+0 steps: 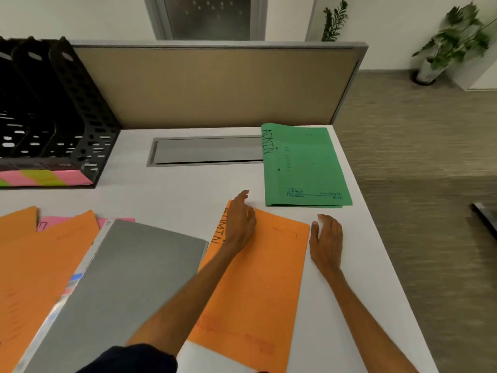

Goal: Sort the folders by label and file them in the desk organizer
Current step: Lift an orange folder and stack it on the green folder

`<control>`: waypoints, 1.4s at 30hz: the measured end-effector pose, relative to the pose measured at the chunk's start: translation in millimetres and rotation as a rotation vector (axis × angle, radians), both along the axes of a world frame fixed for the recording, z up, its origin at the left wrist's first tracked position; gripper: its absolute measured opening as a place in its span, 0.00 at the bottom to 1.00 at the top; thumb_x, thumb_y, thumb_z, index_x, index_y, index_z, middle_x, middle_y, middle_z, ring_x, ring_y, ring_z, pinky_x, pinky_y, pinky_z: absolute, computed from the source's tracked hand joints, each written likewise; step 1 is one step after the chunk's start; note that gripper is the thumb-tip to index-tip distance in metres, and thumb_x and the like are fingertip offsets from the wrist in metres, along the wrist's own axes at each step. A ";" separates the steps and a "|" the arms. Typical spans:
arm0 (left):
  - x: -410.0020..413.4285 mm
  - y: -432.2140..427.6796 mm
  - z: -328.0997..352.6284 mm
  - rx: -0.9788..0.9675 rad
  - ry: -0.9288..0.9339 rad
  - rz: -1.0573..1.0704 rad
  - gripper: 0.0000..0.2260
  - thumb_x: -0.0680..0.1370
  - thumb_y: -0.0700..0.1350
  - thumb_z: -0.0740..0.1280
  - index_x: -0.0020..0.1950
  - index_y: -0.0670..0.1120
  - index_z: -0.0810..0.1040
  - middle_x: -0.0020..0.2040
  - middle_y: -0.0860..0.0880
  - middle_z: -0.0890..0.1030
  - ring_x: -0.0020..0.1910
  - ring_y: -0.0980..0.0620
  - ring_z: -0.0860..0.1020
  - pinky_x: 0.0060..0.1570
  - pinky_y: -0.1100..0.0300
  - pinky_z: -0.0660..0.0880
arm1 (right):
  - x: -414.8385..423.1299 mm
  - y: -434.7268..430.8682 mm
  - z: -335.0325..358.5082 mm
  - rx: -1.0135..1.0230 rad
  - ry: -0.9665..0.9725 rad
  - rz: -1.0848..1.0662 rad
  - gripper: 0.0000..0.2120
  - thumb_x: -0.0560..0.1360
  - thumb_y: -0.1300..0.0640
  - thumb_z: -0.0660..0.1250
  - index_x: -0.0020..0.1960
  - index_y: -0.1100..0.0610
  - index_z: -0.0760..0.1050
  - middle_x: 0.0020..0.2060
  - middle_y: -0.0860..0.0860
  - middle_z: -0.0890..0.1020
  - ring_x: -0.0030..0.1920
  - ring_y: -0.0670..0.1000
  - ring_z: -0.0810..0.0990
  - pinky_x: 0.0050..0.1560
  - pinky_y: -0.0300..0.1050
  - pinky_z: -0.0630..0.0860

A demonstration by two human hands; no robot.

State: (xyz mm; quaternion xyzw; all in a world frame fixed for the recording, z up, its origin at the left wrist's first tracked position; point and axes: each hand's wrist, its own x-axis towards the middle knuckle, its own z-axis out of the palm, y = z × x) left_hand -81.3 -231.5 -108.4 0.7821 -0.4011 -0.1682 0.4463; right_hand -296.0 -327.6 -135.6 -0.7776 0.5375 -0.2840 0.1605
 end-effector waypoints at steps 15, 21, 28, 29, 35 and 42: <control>12.6 104.7 0.7 0.430 -0.379 0.140 0.19 0.78 0.54 0.59 0.58 0.40 0.75 0.67 0.45 0.70 0.66 0.45 0.64 0.58 0.46 0.64 | -7.5 125.6 13.6 0.157 -0.012 -0.201 0.14 0.79 0.55 0.63 0.64 0.56 0.72 0.61 0.54 0.76 0.62 0.56 0.72 0.59 0.54 0.66; 13.7 117.3 -0.4 0.466 -0.296 0.108 0.19 0.78 0.56 0.60 0.58 0.42 0.76 0.64 0.45 0.71 0.65 0.45 0.64 0.59 0.47 0.63 | -1.8 146.2 14.0 0.209 0.117 -0.206 0.20 0.77 0.54 0.63 0.68 0.57 0.70 0.61 0.56 0.75 0.63 0.58 0.70 0.59 0.55 0.64; 11.2 126.5 4.1 0.192 0.101 0.045 0.18 0.76 0.48 0.68 0.62 0.42 0.73 0.56 0.47 0.78 0.56 0.48 0.76 0.55 0.52 0.74 | 7.6 152.4 18.5 0.344 -0.019 -0.170 0.26 0.77 0.53 0.66 0.72 0.56 0.65 0.65 0.57 0.71 0.66 0.58 0.67 0.65 0.55 0.63; 9.6 128.6 6.3 0.156 0.188 0.025 0.19 0.75 0.48 0.69 0.63 0.42 0.71 0.54 0.49 0.78 0.51 0.50 0.77 0.49 0.56 0.76 | 8.2 151.7 19.6 0.359 -0.049 -0.181 0.26 0.76 0.52 0.66 0.72 0.56 0.65 0.65 0.57 0.71 0.66 0.58 0.67 0.65 0.55 0.63; 4.5 131.9 10.6 0.049 0.277 0.042 0.23 0.75 0.48 0.72 0.67 0.44 0.68 0.54 0.52 0.76 0.48 0.55 0.77 0.42 0.68 0.73 | 6.6 147.9 23.7 0.431 -0.126 -0.204 0.26 0.75 0.53 0.68 0.71 0.56 0.66 0.66 0.56 0.70 0.67 0.58 0.67 0.67 0.56 0.62; 2.1 119.5 35.3 -0.113 0.286 0.059 0.16 0.79 0.44 0.68 0.65 0.44 0.70 0.53 0.61 0.75 0.49 0.75 0.75 0.42 0.78 0.71 | 5.3 145.5 32.0 0.514 -0.405 -0.245 0.20 0.79 0.54 0.62 0.69 0.56 0.63 0.65 0.56 0.71 0.63 0.58 0.71 0.63 0.53 0.68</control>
